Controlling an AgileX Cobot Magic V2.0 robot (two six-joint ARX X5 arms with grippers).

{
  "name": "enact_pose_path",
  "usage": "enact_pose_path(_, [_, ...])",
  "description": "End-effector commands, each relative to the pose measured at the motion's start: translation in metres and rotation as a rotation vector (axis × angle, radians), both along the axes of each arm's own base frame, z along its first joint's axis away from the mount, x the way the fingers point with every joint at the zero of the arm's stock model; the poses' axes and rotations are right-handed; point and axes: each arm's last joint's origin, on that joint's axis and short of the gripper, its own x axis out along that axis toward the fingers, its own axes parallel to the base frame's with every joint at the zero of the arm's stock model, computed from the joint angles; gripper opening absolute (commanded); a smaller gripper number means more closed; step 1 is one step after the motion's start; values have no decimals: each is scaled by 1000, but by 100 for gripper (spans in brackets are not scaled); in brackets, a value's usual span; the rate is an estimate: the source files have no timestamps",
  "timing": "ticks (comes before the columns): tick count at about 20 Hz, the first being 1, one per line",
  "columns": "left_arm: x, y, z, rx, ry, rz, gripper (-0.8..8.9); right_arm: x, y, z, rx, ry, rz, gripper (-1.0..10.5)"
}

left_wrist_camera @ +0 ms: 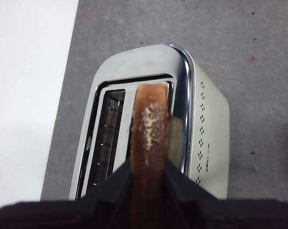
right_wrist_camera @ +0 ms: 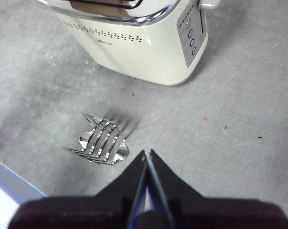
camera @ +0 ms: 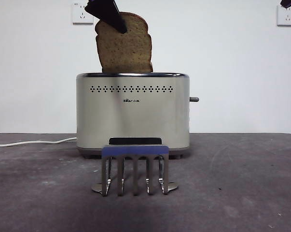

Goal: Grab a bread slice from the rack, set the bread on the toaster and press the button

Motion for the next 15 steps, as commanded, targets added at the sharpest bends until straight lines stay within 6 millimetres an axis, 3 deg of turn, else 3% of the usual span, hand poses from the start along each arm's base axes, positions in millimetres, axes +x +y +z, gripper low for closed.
enact_pose_path(1, [1,2,1,13,-17,-30,-10,1,1,-1,-6,-3,10,-12])
enact_pose_path(4, [6,1,-4,24,-17,-48,-10,1,1,-1,-6,-3,10,-11])
enact_pose_path(11, [36,-13,-40,50,29,-34,-9,1,1,-1,-6,-3,10,-12])
enact_pose_path(15, [45,-16,-36,2,-44,49,1,2,1,-1,-10,-6,13,-12])
